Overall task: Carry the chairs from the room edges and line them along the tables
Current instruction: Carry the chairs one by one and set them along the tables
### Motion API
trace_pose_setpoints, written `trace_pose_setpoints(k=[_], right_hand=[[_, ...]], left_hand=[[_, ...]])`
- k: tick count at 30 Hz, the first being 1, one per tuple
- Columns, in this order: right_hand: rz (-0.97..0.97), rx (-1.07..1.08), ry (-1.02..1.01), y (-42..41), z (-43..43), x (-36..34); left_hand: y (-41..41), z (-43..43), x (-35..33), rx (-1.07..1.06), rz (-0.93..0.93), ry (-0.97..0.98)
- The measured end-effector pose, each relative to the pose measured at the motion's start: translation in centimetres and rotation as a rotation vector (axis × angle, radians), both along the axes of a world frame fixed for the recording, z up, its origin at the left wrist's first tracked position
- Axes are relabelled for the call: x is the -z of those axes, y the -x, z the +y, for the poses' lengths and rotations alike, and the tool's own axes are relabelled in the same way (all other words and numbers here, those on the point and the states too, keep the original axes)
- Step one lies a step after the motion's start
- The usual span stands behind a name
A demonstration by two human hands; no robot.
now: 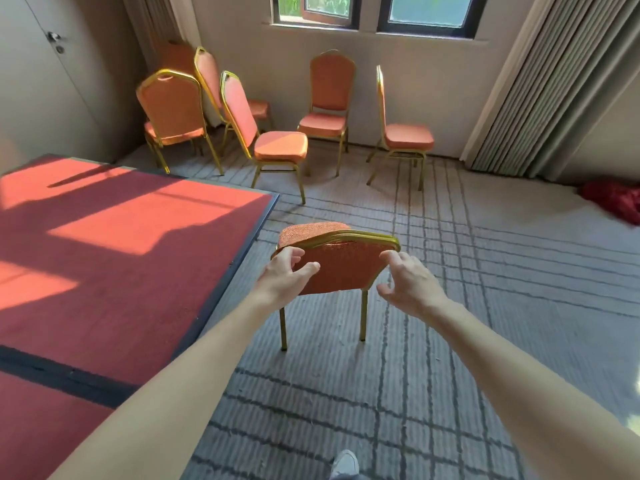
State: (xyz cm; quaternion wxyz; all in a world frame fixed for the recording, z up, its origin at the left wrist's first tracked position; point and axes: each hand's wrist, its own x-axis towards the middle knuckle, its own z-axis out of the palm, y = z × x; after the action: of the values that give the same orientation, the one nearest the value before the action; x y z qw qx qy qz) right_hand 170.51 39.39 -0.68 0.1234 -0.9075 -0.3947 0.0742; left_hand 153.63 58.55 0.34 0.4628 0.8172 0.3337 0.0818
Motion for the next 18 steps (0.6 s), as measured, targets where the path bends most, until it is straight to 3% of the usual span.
trace_pose_setpoints(k=[10,18], right_hand=[[0.042,-0.11,0.118,-14.3,13.5,4.5],[-0.038,-0.304,0.424,-20.9,21.0,8.2]], left_hand=[[-15.3,9.2,5.9,-0.029,0.095,0.066],[-23.6,15.6,10.3,0.398,0.343,-0.047]])
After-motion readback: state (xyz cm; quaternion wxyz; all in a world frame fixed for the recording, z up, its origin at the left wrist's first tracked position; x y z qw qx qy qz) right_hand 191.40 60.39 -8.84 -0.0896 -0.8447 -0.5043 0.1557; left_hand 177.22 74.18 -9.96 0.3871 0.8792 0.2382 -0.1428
